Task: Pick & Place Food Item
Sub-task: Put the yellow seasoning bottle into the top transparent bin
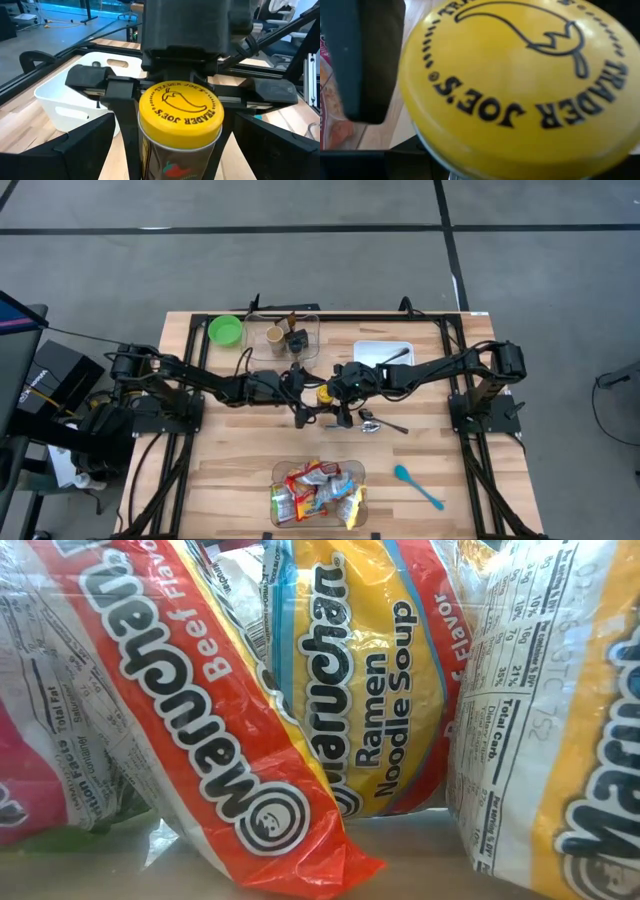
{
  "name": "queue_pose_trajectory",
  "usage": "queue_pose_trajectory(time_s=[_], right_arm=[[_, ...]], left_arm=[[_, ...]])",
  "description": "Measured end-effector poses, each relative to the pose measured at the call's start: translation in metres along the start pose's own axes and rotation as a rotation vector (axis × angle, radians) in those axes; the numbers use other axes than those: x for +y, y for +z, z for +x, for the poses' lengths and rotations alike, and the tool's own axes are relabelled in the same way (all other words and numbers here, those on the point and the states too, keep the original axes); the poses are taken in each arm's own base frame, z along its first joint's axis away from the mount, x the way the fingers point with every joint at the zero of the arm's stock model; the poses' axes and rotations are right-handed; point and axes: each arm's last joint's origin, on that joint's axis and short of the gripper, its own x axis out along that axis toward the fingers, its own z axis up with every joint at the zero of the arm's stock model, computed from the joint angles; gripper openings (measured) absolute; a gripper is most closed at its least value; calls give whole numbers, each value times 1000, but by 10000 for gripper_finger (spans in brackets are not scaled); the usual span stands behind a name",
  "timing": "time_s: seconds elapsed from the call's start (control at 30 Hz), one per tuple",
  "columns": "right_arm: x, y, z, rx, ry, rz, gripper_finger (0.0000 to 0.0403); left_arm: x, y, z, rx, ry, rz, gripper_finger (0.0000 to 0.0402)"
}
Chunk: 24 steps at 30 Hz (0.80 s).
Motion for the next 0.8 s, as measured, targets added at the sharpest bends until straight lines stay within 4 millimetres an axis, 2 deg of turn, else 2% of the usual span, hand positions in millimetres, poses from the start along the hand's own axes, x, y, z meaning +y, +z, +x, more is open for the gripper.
queue_pose_trajectory(time_s=[0.13, 0.33, 0.53, 0.8], right_arm=[[0, -1, 0, 6, 0, 1, 230], [1, 8, -2, 60, 4, 4, 229], [5, 8, -2, 89, 10, 5, 228], [5, 6, -2, 98, 10, 5, 227]], left_arm=[[0, 0, 1, 16, 2, 2, 392], [-3, 11, 9, 126, 5, 18, 392], [0, 16, 10, 134, 5, 18, 391], [7, 17, 12, 130, -74, -1, 363]])
